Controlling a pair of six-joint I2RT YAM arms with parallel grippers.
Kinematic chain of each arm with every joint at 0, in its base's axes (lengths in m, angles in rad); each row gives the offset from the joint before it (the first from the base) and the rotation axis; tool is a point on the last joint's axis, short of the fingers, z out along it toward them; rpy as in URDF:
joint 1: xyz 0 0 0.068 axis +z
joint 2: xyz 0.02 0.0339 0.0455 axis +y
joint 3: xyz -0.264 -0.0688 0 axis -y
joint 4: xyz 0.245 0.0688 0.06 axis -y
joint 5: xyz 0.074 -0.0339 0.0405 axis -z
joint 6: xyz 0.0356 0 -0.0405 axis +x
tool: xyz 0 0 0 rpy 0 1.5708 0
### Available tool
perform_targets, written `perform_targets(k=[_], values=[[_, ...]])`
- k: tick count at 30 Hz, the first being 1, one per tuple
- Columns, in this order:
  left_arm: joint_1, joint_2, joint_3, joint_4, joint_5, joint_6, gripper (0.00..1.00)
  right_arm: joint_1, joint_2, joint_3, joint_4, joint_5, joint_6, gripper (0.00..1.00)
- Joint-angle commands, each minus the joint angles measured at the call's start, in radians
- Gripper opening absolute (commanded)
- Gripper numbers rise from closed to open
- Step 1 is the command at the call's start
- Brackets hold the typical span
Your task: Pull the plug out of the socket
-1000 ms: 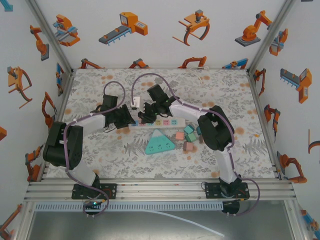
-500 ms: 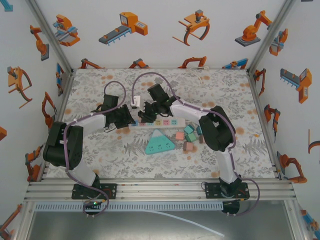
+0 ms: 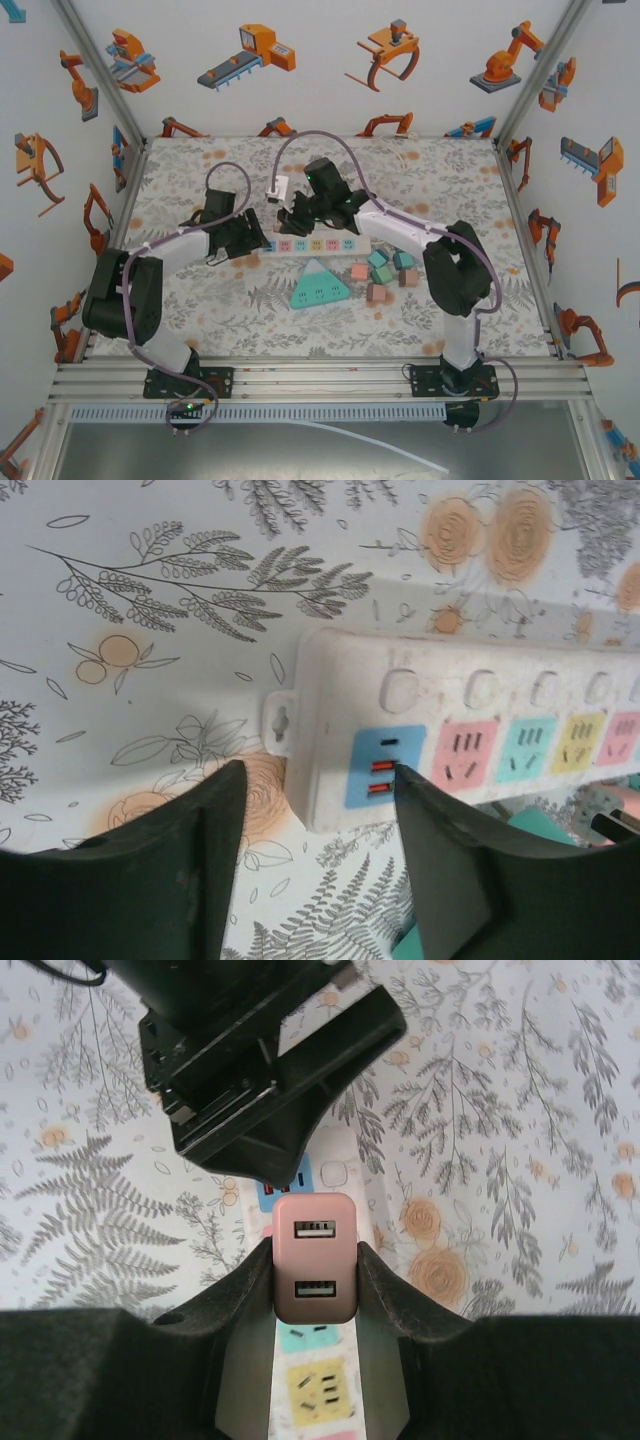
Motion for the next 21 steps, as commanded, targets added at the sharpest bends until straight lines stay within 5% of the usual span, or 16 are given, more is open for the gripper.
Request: perform_targets(k=[1, 10, 17, 21], values=[[-0.018, -0.099, -0.016, 0.026, 0.065, 0.048, 0.66, -0.012, -0.120, -0.050, 0.106, 0.130, 0.283, 0.08], [-0.152, -0.288, -0.041, 0.145, 0.224, 0.156, 0.77, -0.186, -0.464, -0.439, 0.229, 0.227, 0.890, 0.05], [-0.343, -0.402, -0.061, 0.186, 0.286, 0.251, 0.79, -0.323, -0.837, -0.750, 0.086, 0.320, 1.012, 0.08], [-0.446, -0.418, -0.054, 0.190, 0.278, 0.266, 0.80, -0.347, -1.100, -0.918, -0.064, 0.472, 1.076, 0.09]])
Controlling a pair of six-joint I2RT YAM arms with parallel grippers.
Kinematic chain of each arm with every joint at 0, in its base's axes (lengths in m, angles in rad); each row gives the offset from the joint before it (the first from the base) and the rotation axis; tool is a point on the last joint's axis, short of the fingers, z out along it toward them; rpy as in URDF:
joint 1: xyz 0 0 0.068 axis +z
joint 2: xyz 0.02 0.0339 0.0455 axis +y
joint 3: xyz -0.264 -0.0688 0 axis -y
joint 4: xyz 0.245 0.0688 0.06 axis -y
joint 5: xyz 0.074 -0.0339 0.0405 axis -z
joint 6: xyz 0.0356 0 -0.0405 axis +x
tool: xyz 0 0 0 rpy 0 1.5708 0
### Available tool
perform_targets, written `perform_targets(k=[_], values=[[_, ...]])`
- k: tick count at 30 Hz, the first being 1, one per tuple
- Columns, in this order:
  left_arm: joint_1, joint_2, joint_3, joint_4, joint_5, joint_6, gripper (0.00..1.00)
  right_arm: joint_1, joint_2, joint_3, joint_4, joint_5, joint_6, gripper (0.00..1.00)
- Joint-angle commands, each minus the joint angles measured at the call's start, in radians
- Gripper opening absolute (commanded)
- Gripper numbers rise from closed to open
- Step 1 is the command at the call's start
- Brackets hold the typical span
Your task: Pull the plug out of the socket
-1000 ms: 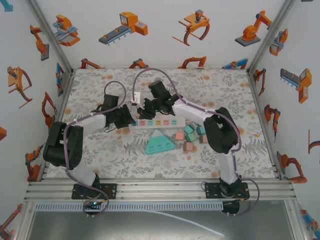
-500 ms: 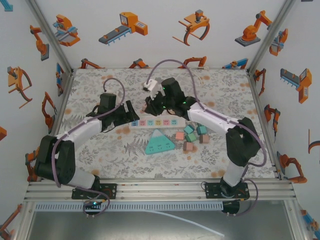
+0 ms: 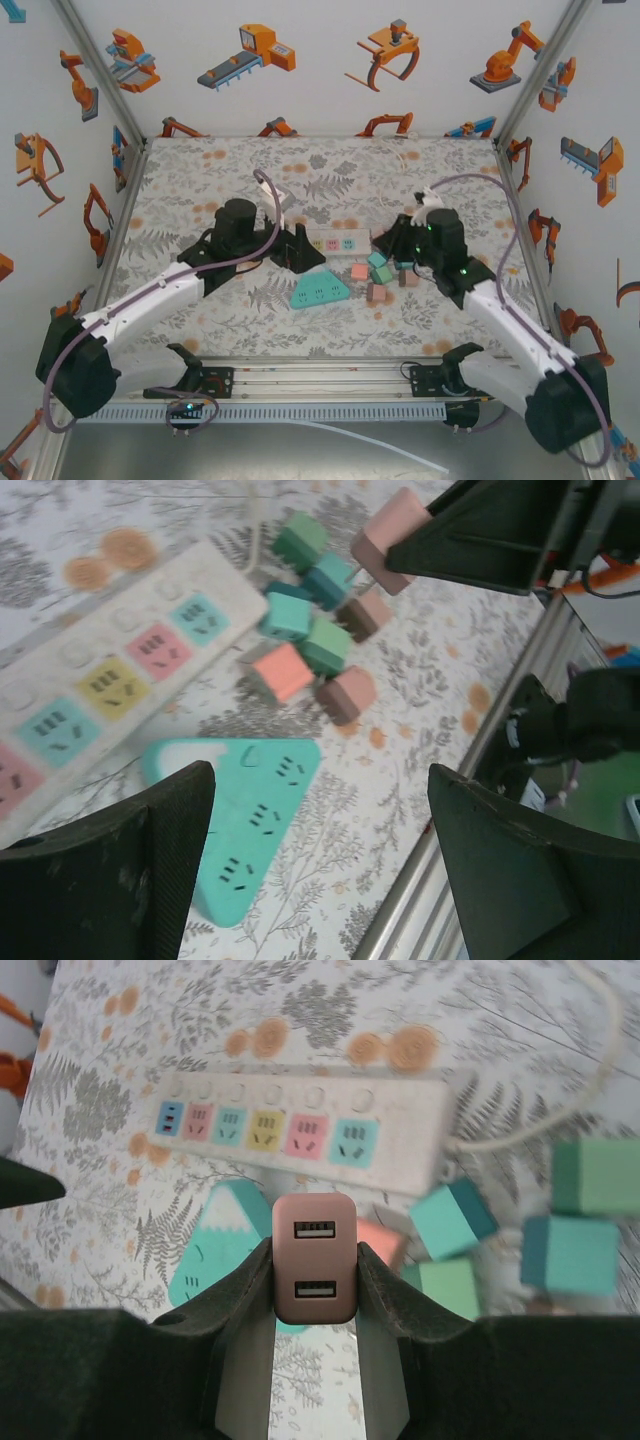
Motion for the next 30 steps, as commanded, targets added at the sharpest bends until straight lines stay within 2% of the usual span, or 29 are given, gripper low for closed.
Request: perform_targets(k=[1, 5, 10, 16, 21, 23, 27, 30], values=[[-0.067, -0.016, -0.004, 0.039, 0.027, 0.062, 0.81, -0.009, -0.184, -0.099, -0.151, 0.173, 0.118, 0.09], [-0.155, -0.005, -0.008, 0.080, 0.008, 0.110, 0.84, -0.013, -0.400, -0.228, -0.278, 0.296, 0.204, 0.09], [-0.187, -0.005, -0.032, 0.134, -0.002, 0.148, 0.93, -0.013, -0.481, -0.359, -0.254, 0.261, 0.253, 0.08], [-0.191, -0.057, -0.086, 0.167, -0.098, 0.172, 1.00, -0.014, -0.303, -0.413, 0.004, 0.096, 0.231, 0.08], [-0.191, -0.101, -0.107, 0.169, -0.175, 0.170, 0.98, -0.014, -0.084, -0.407, 0.210, 0.033, 0.303, 0.08], [-0.191, -0.115, -0.112, 0.170, -0.191, 0.172, 0.98, -0.013, -0.009, -0.393, 0.237, 0.027, 0.327, 0.13], [-0.192, -0.138, -0.133, 0.172, -0.248, 0.169, 0.97, -0.009, 0.095, -0.347, 0.174, 0.039, 0.343, 0.35], [-0.191, -0.156, -0.153, 0.171, -0.289, 0.172, 0.97, 0.000, 0.106, -0.333, 0.120, 0.063, 0.340, 0.48]])
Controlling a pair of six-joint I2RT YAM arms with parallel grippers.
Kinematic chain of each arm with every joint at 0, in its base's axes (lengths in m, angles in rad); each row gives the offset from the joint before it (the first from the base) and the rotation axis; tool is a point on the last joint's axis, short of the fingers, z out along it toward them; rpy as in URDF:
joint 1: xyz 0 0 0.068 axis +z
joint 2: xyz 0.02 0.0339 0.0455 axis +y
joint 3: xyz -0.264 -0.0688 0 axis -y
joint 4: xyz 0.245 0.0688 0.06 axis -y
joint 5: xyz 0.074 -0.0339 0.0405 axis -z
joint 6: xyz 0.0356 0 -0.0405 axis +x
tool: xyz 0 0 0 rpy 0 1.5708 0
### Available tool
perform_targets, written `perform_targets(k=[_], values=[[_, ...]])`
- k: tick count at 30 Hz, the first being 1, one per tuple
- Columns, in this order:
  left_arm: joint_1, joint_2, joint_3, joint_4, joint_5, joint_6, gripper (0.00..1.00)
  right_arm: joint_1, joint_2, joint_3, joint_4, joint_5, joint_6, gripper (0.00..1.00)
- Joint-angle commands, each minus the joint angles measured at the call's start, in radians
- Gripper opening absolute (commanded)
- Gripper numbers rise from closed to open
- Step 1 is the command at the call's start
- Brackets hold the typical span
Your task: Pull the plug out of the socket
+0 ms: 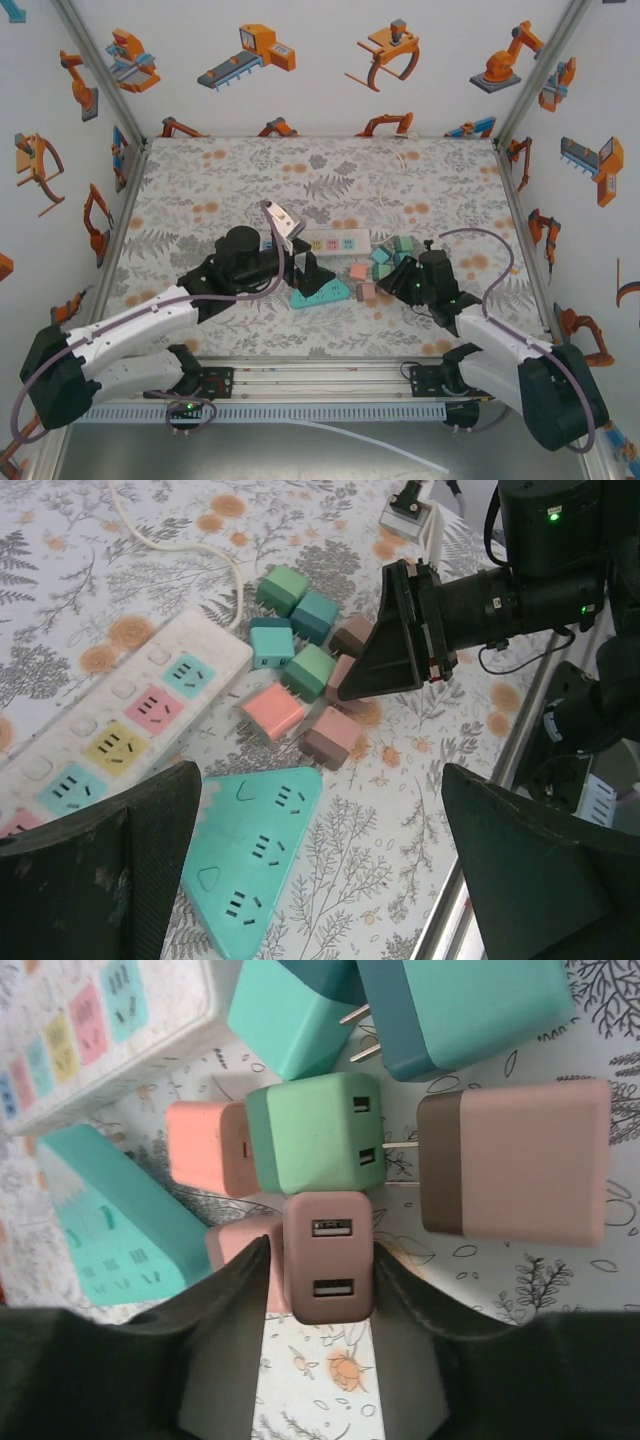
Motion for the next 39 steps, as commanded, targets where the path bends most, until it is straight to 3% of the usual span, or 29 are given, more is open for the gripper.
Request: perform_targets(k=[1, 10, 14, 17, 20, 23, 27, 32, 35, 39], values=[[-0.005, -0.031, -0.033, 0.020, -0.077, 0.024, 0.97, 0.008, 0.002, 0.015, -0.083, 0.033, 0.014, 0.49], [-0.005, -0.090, -0.059, 0.013, -0.193, 0.034, 0.97, 0.010, -0.172, 0.054, -0.338, 0.159, -0.047, 0.60], [-0.005, -0.120, -0.053, -0.071, -0.365, 0.025, 0.97, 0.006, -0.239, 0.165, -0.475, 0.239, -0.183, 0.64], [-0.002, -0.150, -0.066, -0.107, -0.565, 0.032, 0.97, -0.004, -0.248, 0.249, -0.486, 0.365, -0.315, 0.69], [0.037, -0.167, -0.089, -0.131, -0.760, 0.026, 0.97, -0.071, -0.211, 0.308, -0.411, 0.499, -0.420, 0.80], [0.149, -0.184, -0.147, -0.106, -0.905, -0.007, 0.97, -0.205, -0.121, 0.309, -0.254, 0.525, -0.489, 0.85], [0.368, -0.192, -0.266, 0.007, -0.872, 0.054, 0.97, -0.356, 0.073, 0.311, -0.053, 0.513, -0.591, 0.88], [0.517, -0.152, -0.393, 0.199, -0.819, 0.183, 0.97, -0.405, 0.333, 0.264, 0.271, 0.439, -0.715, 0.89], [0.618, -0.062, -0.430, 0.321, -0.695, 0.159, 0.97, -0.408, 0.451, 0.209, 0.535, 0.351, -0.777, 0.90], [0.771, 0.130, -0.440, 0.527, -0.484, 0.118, 0.97, -0.412, 0.476, 0.167, 0.623, 0.273, -0.799, 0.94]])
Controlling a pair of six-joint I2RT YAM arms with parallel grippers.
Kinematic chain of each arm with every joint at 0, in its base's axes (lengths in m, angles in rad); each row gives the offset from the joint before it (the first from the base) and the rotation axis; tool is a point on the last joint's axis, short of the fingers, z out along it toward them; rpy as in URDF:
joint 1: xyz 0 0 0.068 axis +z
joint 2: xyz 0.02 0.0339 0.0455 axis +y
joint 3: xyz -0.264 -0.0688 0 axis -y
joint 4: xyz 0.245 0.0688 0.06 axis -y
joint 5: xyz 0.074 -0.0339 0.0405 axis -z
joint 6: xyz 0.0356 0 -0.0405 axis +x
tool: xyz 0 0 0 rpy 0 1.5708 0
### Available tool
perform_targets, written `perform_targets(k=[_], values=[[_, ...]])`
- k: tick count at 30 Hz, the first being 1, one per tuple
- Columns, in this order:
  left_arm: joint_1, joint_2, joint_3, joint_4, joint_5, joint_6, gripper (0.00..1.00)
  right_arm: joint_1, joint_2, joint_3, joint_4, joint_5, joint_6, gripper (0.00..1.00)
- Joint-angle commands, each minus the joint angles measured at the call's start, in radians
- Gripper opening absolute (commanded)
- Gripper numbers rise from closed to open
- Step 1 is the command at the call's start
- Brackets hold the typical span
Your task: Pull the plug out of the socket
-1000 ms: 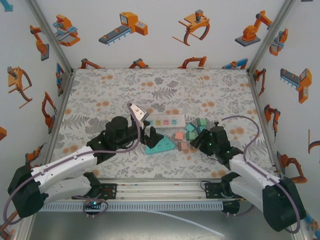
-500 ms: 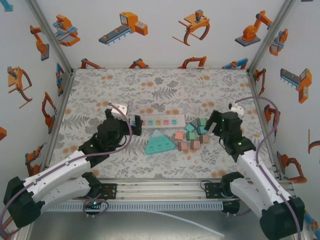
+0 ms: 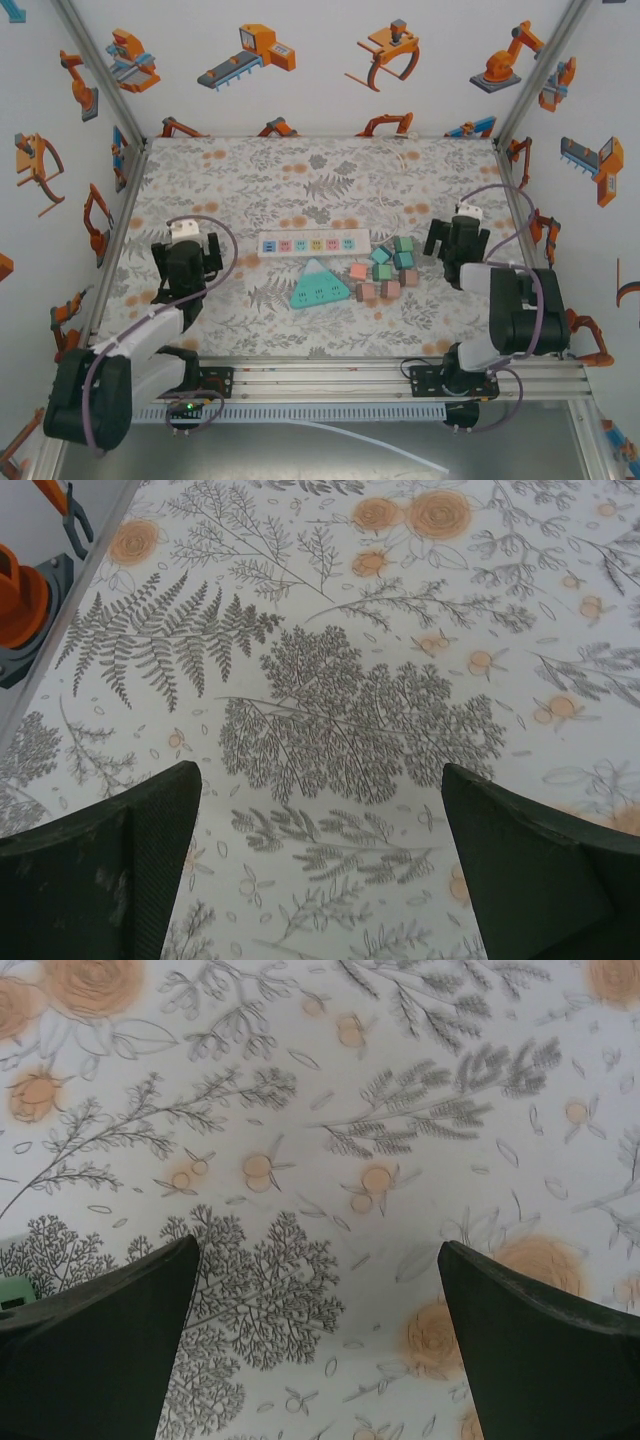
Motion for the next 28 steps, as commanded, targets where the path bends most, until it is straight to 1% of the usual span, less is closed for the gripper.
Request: perform_targets(k=[1, 2, 3, 4, 6, 7, 9, 10, 11, 12, 13, 14, 15, 16, 18, 20, 22, 26, 28], values=[[0.095, 0.171, -0.002, 0.319, 0.208, -0.013, 0.97, -0.010, 0.017, -0.060, 0.289, -0.076, -0.063, 0.94], [0.103, 0.210, 0.035, 0.306, 0.225, 0.011, 0.97, -0.015, 0.045, -0.094, 0.396, -0.098, -0.072, 0.96], [0.105, 0.220, 0.084, 0.214, 0.225, 0.014, 0.97, -0.014, 0.024, -0.097, 0.355, -0.086, -0.064, 0.99], [0.118, 0.248, 0.119, 0.178, 0.237, 0.009, 0.97, -0.013, 0.038, -0.099, 0.384, -0.079, -0.067, 0.99], [0.131, 0.288, 0.159, 0.149, 0.259, 0.020, 0.97, -0.013, 0.029, -0.091, 0.354, -0.035, -0.046, 0.99], [0.140, 0.323, 0.145, 0.214, 0.271, 0.024, 0.97, -0.013, 0.034, -0.091, 0.367, -0.030, -0.045, 0.99], [0.171, 0.465, 0.102, 0.433, 0.278, 0.001, 0.97, -0.014, 0.035, -0.090, 0.362, -0.035, -0.046, 0.99], [0.175, 0.487, 0.095, 0.498, 0.267, -0.006, 0.97, -0.014, 0.032, -0.091, 0.362, -0.035, -0.047, 0.99], [0.178, 0.430, 0.124, 0.338, 0.260, -0.030, 0.97, -0.012, 0.033, -0.090, 0.362, -0.038, -0.047, 0.99], [0.179, 0.430, 0.144, 0.294, 0.250, -0.031, 0.97, -0.012, 0.032, -0.090, 0.362, -0.039, -0.046, 0.99], [0.169, 0.464, 0.130, 0.383, 0.239, -0.013, 0.97, -0.014, 0.035, -0.089, 0.362, -0.039, -0.048, 0.99], [0.163, 0.464, 0.122, 0.404, 0.234, -0.007, 0.97, -0.013, 0.032, -0.090, 0.361, -0.040, -0.048, 0.99], [0.163, 0.449, 0.134, 0.350, 0.230, -0.013, 0.97, -0.014, 0.033, -0.090, 0.361, -0.039, -0.048, 0.99], [0.164, 0.445, 0.136, 0.336, 0.233, -0.013, 0.97, -0.013, 0.034, -0.089, 0.360, -0.040, -0.049, 0.99], [0.162, 0.458, 0.129, 0.377, 0.232, -0.007, 0.97, -0.013, 0.033, -0.088, 0.360, -0.044, -0.049, 0.99], [0.161, 0.447, 0.136, 0.344, 0.230, -0.010, 0.97, -0.012, 0.034, -0.085, 0.356, -0.048, -0.049, 0.99], [0.160, 0.454, 0.132, 0.367, 0.230, -0.008, 0.97, -0.013, 0.034, -0.084, 0.353, -0.045, -0.051, 0.99], [0.161, 0.452, 0.133, 0.360, 0.230, -0.009, 0.97, -0.013, 0.032, -0.085, 0.350, -0.045, -0.050, 0.99], [0.160, 0.450, 0.135, 0.352, 0.229, -0.008, 0.97, -0.013, 0.030, -0.102, 0.372, -0.019, -0.042, 0.99]])
